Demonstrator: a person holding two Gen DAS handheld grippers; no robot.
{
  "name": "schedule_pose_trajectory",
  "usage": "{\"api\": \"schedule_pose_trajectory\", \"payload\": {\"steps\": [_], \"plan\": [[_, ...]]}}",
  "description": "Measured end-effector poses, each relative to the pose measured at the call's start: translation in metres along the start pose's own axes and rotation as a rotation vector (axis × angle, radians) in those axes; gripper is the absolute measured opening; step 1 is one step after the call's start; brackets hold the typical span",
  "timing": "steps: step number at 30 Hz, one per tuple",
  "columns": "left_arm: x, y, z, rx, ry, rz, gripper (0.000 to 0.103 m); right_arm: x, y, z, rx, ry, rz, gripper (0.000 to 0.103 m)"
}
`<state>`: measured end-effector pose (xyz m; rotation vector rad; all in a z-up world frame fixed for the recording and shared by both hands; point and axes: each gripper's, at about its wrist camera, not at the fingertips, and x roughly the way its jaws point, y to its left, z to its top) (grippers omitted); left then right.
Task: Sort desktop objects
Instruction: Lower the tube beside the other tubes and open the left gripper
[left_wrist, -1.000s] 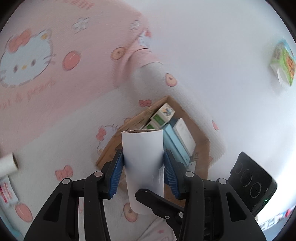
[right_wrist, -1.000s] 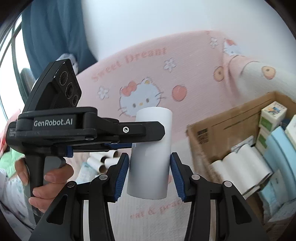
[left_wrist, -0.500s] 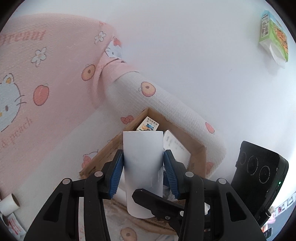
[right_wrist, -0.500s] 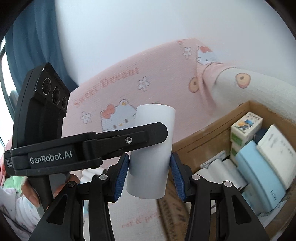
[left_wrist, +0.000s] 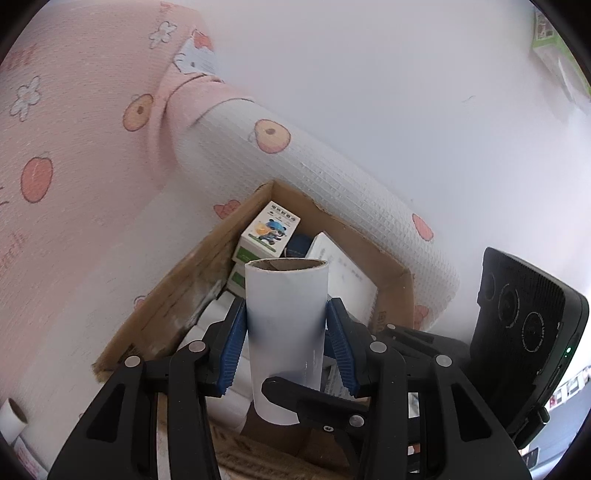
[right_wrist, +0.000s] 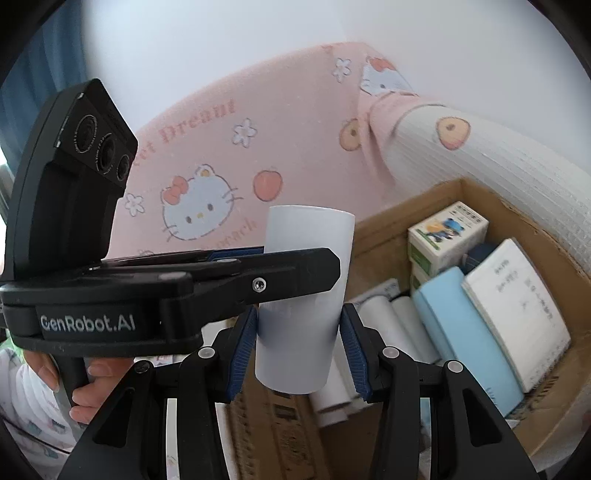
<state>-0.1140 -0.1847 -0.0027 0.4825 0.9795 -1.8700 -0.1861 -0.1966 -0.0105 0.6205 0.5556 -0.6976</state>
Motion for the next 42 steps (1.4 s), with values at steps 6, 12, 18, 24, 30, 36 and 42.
{"api": "schedule_pose_trajectory", "payload": {"steps": [6, 12, 18, 24, 30, 36, 42], "plan": [[0.020, -0.003, 0.006, -0.014, 0.041, -0.001, 0.048, 0.005, -0.016, 0.007, -0.020, 0.057, -0.045, 0.043], [0.041, 0.012, 0.013, -0.096, 0.100, -0.008, 0.048, 0.019, -0.031, 0.012, -0.018, 0.124, -0.055, 0.043], [0.055, 0.035, 0.011, -0.205, 0.165, -0.004, 0.048, 0.041, -0.034, 0.015, -0.024, 0.199, -0.042, 0.043], [0.064, 0.038, 0.008, -0.203, 0.210, 0.036, 0.048, 0.061, -0.034, 0.014, -0.057, 0.279, -0.059, 0.043], [0.074, 0.040, 0.002, -0.205, 0.248, 0.056, 0.048, 0.072, -0.034, 0.009, -0.089, 0.323, -0.094, 0.042], [0.077, 0.043, -0.002, -0.209, 0.273, 0.072, 0.048, 0.079, -0.045, 0.007, -0.073, 0.366, -0.117, 0.042], [0.077, 0.047, -0.004, -0.180, 0.272, 0.137, 0.048, 0.085, -0.057, 0.012, -0.032, 0.402, -0.098, 0.042]]}}
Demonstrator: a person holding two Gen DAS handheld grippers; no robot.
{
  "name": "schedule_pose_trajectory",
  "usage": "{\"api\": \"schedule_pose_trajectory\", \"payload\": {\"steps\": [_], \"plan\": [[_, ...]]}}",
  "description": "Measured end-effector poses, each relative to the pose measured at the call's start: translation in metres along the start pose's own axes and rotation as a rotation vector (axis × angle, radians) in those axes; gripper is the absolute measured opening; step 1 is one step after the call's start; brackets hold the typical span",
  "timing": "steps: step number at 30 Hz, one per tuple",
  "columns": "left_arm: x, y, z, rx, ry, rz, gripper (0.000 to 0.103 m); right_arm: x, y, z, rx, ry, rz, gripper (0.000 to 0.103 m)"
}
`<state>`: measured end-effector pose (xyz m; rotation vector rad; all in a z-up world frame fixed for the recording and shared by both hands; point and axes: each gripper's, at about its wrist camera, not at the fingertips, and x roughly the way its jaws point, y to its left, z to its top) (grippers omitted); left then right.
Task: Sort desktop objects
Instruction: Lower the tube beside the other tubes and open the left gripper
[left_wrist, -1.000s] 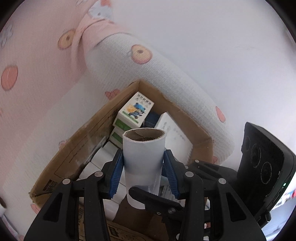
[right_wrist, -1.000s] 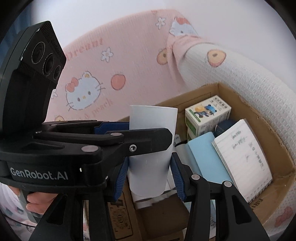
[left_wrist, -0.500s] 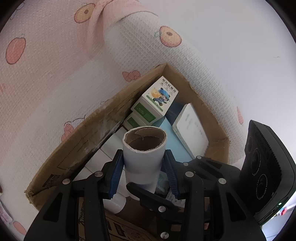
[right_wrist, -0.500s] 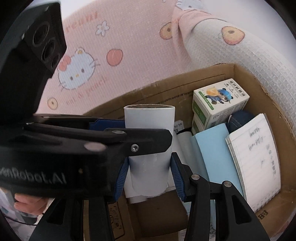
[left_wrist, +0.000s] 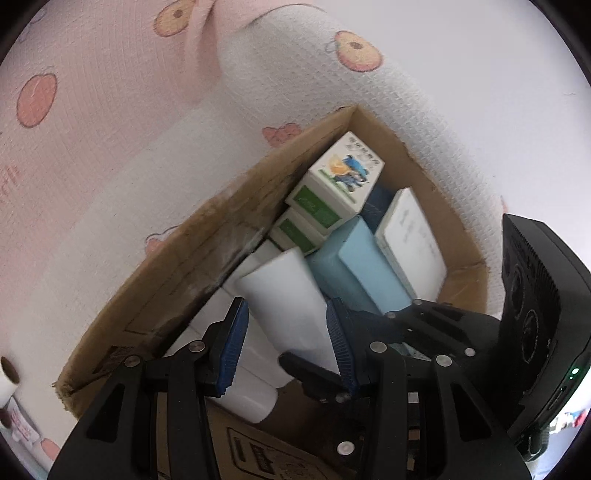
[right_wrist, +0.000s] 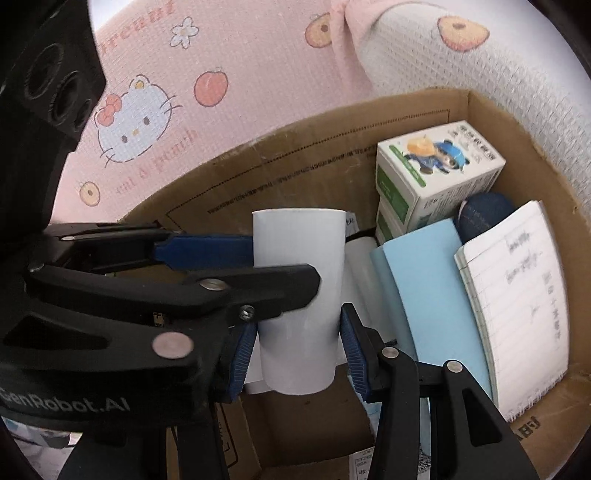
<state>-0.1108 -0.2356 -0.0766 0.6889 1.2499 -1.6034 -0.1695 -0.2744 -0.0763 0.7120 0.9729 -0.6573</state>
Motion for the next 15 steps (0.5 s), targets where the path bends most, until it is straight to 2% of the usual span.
{"api": "schedule_pose_trajectory", "payload": {"steps": [5, 9, 11, 13, 15], "plan": [[0.006, 0.013, -0.004, -0.046, 0.025, -0.023, 0.046, 0.010, -0.004, 0.009, -0.005, 0.054, -0.011, 0.042], [0.004, 0.010, -0.008, 0.005, 0.014, -0.001, 0.041, 0.019, -0.009, 0.014, 0.012, 0.100, -0.032, 0.042], [0.005, 0.010, -0.010, 0.025, 0.019, 0.010, 0.035, 0.019, -0.011, 0.016, 0.015, 0.105, -0.033, 0.042], [0.006, 0.010, -0.012, 0.055, 0.025, 0.047, 0.029, 0.019, -0.014, 0.018, 0.027, 0.110, -0.034, 0.042], [0.008, 0.008, -0.014, 0.076, 0.029, 0.073, 0.027, 0.018, -0.017, 0.019, 0.048, 0.122, -0.037, 0.043]]}}
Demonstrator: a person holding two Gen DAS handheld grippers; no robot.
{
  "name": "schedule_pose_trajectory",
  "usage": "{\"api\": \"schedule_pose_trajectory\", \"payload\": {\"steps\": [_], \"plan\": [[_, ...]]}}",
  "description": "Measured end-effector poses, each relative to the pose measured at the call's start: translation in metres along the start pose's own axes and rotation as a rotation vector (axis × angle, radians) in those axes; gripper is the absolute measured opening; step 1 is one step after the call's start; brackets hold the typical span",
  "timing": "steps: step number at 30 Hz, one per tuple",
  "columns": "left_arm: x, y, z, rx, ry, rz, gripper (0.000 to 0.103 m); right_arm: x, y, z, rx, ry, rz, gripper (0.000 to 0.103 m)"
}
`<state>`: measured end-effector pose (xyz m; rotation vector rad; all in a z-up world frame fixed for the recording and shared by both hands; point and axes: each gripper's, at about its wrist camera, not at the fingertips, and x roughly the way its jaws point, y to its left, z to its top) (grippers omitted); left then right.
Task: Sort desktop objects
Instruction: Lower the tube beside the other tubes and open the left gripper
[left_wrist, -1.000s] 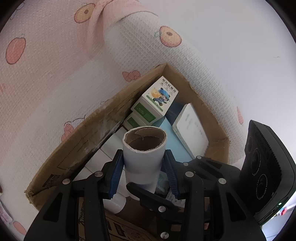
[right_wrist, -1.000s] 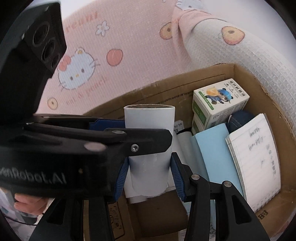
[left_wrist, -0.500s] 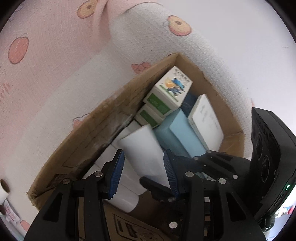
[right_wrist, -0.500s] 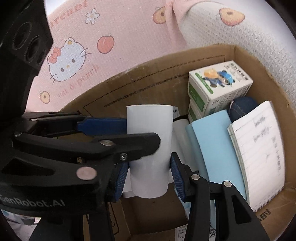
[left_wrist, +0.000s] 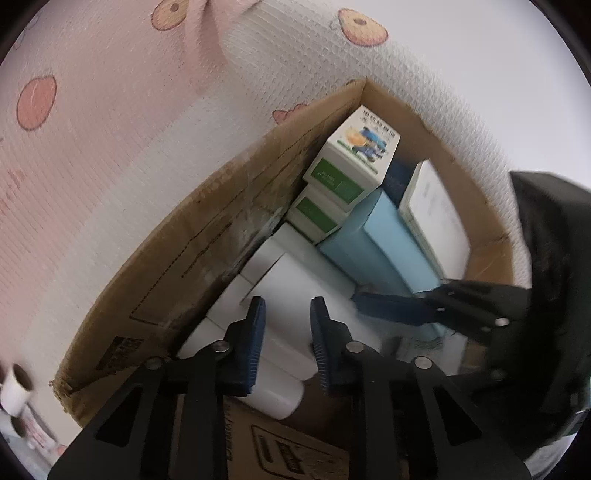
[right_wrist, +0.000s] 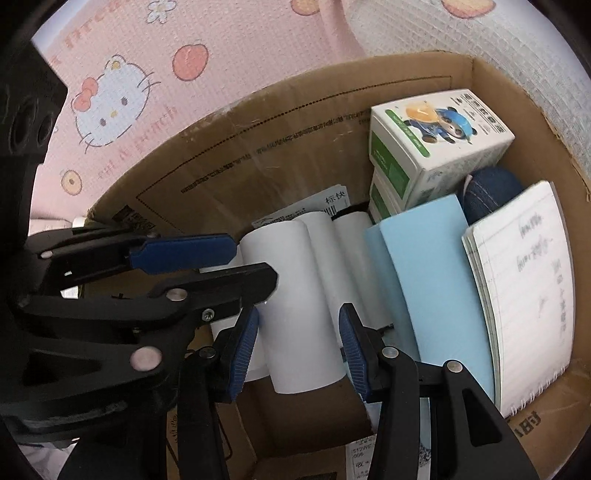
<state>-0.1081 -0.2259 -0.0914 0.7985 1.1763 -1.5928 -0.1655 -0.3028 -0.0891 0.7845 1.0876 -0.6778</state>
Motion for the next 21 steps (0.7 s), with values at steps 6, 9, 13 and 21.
{"api": "schedule_pose_trajectory", "payload": {"steps": [6, 9, 13, 21], "plan": [[-0.003, -0.003, 0.003, -0.018, 0.015, -0.038, 0.027, -0.019, -0.008, -0.005, 0.027, 0.024, 0.013, 0.043], [-0.009, -0.010, 0.004, 0.009, 0.024, -0.042, 0.027, -0.028, -0.015, -0.011, 0.047, 0.051, 0.002, 0.043], [-0.009, -0.023, 0.004, 0.071, 0.030, -0.018, 0.034, -0.029, -0.020, -0.014, 0.050, 0.081, -0.019, 0.043], [-0.004, -0.024, 0.001, 0.055, 0.032, -0.027, 0.035, -0.012, -0.030, 0.000, 0.054, 0.100, -0.036, 0.033]]}}
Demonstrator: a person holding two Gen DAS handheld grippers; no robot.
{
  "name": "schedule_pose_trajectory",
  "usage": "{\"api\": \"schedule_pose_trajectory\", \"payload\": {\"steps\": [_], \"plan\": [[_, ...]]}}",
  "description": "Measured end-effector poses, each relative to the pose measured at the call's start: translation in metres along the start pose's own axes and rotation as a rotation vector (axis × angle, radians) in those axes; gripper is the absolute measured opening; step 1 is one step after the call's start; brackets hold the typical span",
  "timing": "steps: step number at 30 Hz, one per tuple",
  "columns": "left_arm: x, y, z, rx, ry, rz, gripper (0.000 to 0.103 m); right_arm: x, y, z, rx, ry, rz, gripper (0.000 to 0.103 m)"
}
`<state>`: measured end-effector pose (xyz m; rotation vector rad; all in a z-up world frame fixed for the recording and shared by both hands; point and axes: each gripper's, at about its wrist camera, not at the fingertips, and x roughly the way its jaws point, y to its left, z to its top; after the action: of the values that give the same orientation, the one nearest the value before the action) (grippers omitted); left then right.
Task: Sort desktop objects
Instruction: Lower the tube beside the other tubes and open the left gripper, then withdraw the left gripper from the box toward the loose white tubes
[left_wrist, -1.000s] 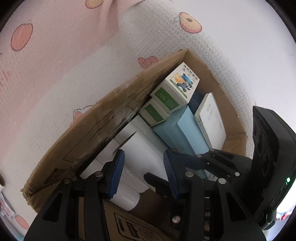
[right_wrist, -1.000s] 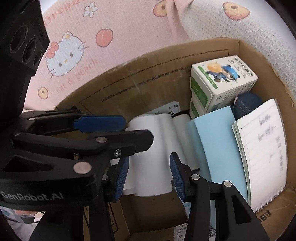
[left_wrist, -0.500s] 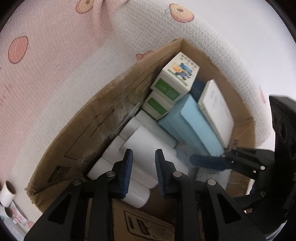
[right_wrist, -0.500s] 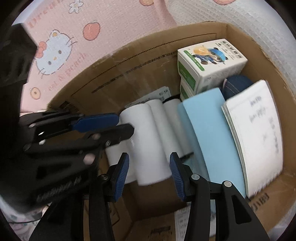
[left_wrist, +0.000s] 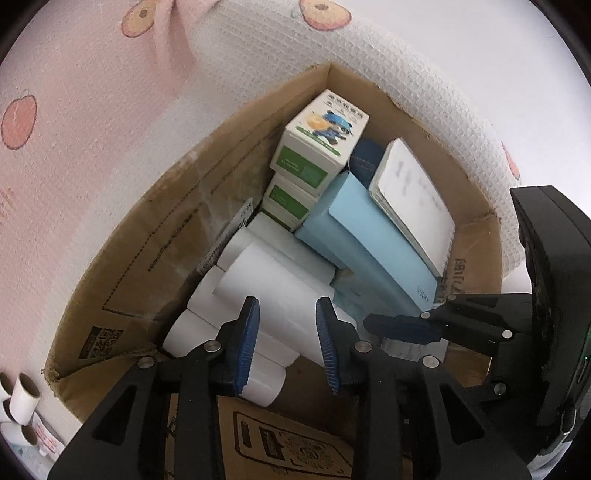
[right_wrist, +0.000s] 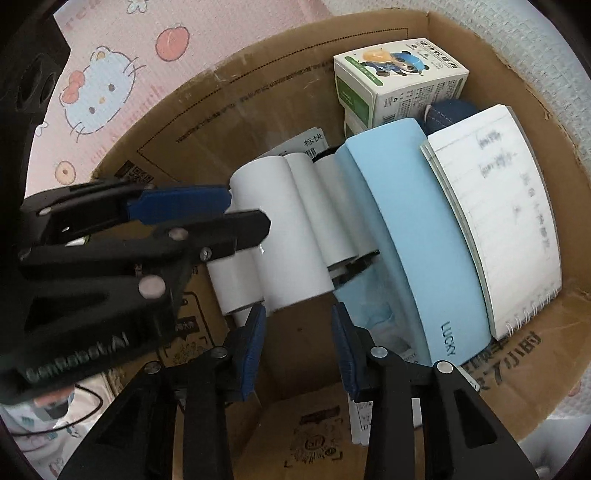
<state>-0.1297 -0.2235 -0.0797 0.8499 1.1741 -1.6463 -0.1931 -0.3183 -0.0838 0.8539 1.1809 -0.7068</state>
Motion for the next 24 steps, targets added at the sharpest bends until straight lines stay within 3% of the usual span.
{"api": "schedule_pose_trajectory", "payload": {"steps": [8, 15, 19, 24], "plan": [[0.006, 0.017, 0.001, -0.057, -0.011, 0.001, 0.035, 0.003, -0.008, 0.022, -0.020, -0.031, 0.008, 0.030], [0.004, 0.011, -0.005, -0.013, -0.061, 0.036, 0.035, 0.004, -0.013, 0.039, -0.046, -0.041, -0.020, 0.030], [-0.012, 0.009, -0.014, -0.023, -0.129, -0.015, 0.035, -0.002, -0.015, 0.042, -0.060, -0.058, -0.061, 0.030], [-0.035, 0.003, -0.025, -0.015, -0.229, -0.003, 0.035, -0.020, -0.018, 0.040, -0.071, -0.108, -0.079, 0.030]]}}
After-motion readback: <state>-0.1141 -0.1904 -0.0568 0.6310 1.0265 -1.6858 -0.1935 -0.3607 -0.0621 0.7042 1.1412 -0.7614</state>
